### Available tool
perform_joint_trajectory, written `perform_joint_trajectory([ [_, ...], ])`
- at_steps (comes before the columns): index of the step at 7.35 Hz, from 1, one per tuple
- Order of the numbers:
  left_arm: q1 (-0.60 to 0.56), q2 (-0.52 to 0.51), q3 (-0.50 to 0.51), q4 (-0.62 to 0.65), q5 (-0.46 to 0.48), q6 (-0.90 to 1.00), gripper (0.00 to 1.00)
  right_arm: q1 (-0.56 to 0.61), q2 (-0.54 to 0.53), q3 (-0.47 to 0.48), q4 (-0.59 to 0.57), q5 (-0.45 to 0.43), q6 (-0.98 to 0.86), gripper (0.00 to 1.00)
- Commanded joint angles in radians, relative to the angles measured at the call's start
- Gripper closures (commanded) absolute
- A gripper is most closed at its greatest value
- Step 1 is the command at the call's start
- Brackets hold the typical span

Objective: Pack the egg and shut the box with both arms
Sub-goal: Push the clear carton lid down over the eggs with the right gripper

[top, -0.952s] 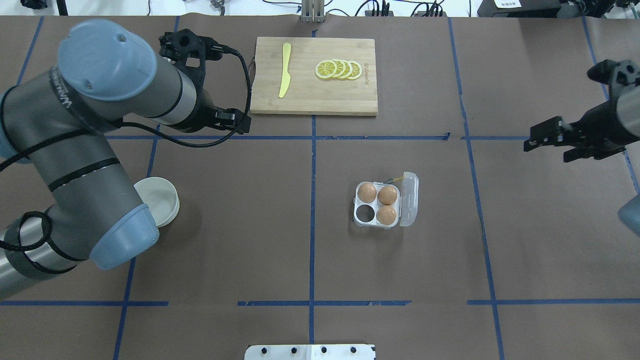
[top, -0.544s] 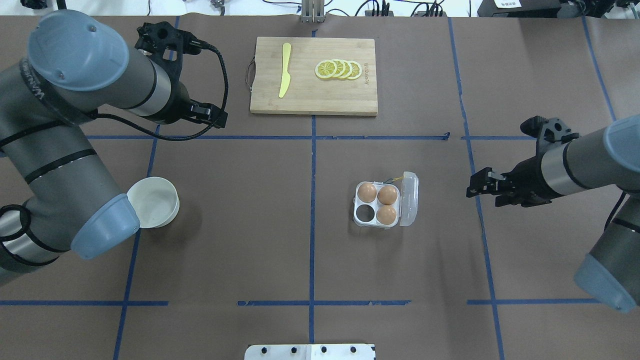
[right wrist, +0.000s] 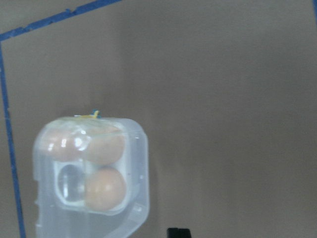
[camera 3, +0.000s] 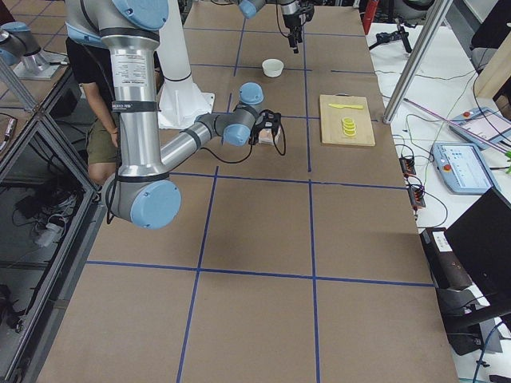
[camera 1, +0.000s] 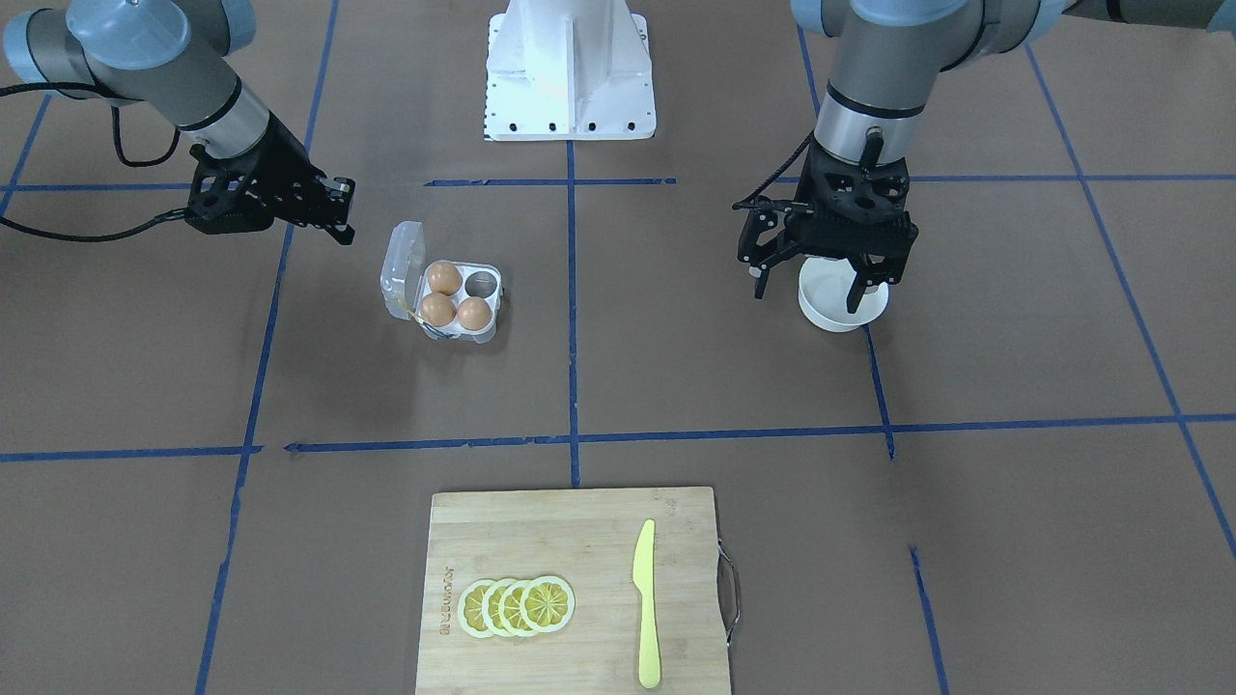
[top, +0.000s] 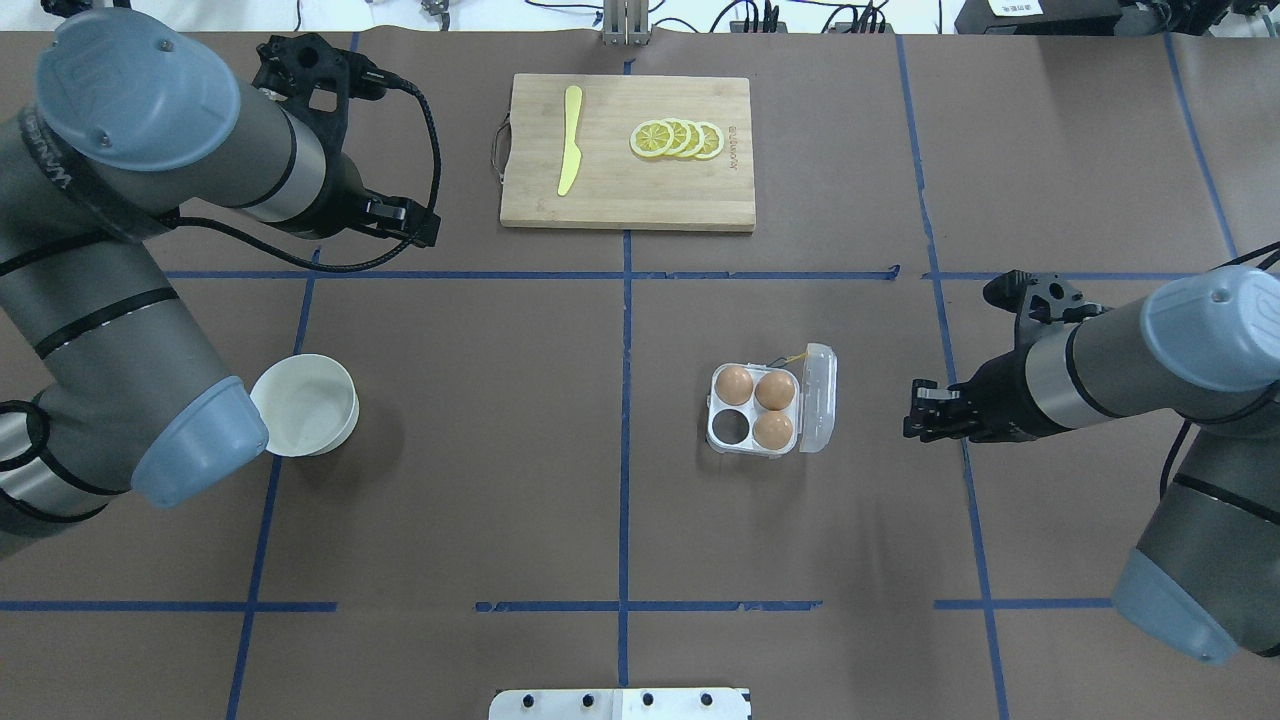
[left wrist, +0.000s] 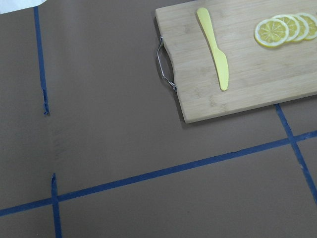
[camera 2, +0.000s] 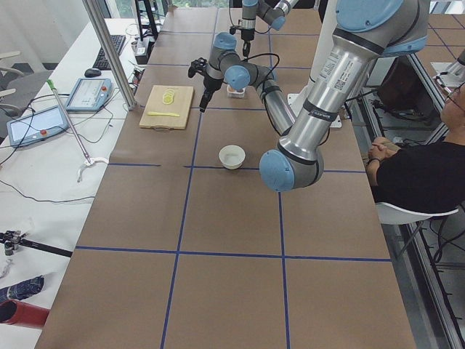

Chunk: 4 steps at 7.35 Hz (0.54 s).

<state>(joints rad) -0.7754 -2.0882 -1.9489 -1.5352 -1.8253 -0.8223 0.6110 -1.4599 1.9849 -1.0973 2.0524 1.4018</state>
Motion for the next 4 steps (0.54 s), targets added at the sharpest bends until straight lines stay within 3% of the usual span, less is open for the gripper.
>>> perform_joint_trajectory([
  [1,-0.001,0.02,0.002,-0.006,0.0,0.002,0.0,-0.025,0.202,-0.049,-0.144,-0.006,0.0,1.0],
  [2,-0.001,0.023,0.005,-0.006,0.0,0.002,0.0,-0.027,0.311,-0.081,-0.224,-0.018,-0.003,1.0],
  [4,-0.001,0.042,0.005,-0.034,-0.002,0.0,0.0,-0.034,0.392,-0.124,-0.24,-0.026,-0.004,1.0],
])
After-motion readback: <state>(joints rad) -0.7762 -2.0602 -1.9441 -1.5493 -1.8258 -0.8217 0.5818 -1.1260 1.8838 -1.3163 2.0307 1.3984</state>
